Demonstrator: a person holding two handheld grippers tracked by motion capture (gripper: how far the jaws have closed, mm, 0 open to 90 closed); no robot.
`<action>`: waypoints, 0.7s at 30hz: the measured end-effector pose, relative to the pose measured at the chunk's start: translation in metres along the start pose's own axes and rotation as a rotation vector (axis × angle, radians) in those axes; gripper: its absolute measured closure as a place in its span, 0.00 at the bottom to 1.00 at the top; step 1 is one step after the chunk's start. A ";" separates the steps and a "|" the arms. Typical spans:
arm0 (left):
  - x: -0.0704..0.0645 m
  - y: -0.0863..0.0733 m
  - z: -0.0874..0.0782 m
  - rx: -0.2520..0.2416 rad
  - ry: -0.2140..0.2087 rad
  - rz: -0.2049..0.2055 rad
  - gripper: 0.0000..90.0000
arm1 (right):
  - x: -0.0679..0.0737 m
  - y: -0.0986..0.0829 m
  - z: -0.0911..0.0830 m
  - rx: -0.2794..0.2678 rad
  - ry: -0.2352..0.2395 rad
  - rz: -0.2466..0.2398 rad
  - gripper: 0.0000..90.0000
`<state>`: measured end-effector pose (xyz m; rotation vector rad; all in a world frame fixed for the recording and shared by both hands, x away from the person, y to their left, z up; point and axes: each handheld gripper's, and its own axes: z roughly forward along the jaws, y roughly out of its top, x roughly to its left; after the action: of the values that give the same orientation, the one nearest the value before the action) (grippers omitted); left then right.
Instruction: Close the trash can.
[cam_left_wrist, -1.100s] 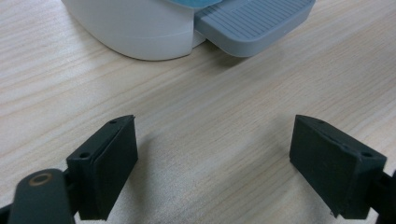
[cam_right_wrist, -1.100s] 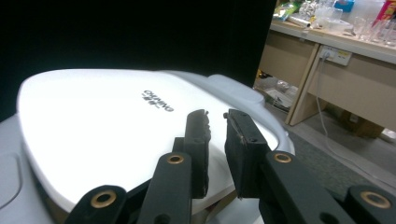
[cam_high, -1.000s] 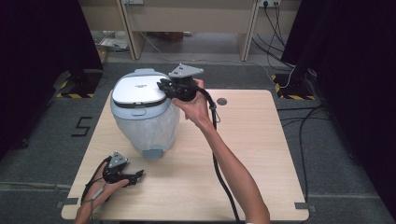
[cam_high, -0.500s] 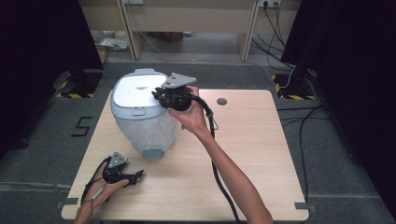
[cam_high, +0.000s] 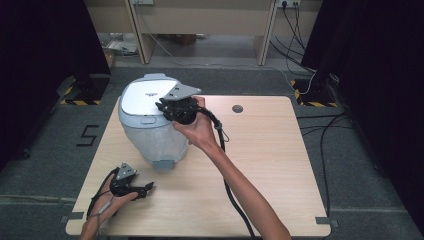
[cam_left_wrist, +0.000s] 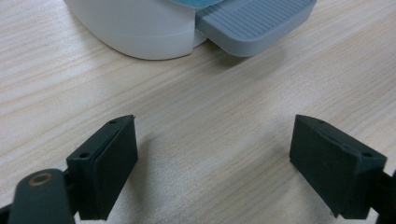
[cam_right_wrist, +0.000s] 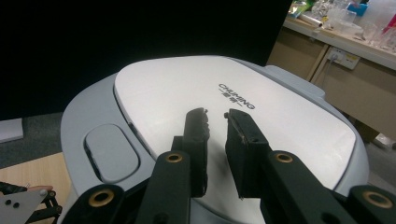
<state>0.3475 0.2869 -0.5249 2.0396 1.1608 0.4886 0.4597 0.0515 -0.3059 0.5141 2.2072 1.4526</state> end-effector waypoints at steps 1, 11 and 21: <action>0.000 0.000 0.000 0.000 0.001 0.000 0.16 | 0.003 0.002 0.002 0.007 -0.003 -0.007 0.87; 0.000 0.000 0.000 -0.002 0.002 0.001 0.16 | 0.020 0.010 0.012 0.055 -0.065 -0.115 0.92; 0.000 0.000 0.000 -0.004 0.003 -0.004 0.16 | 0.011 0.009 0.011 0.029 -0.048 -0.040 0.69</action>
<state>0.3474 0.2865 -0.5251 2.0334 1.1652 0.4921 0.4570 0.0690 -0.3036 0.5064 2.1920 1.3752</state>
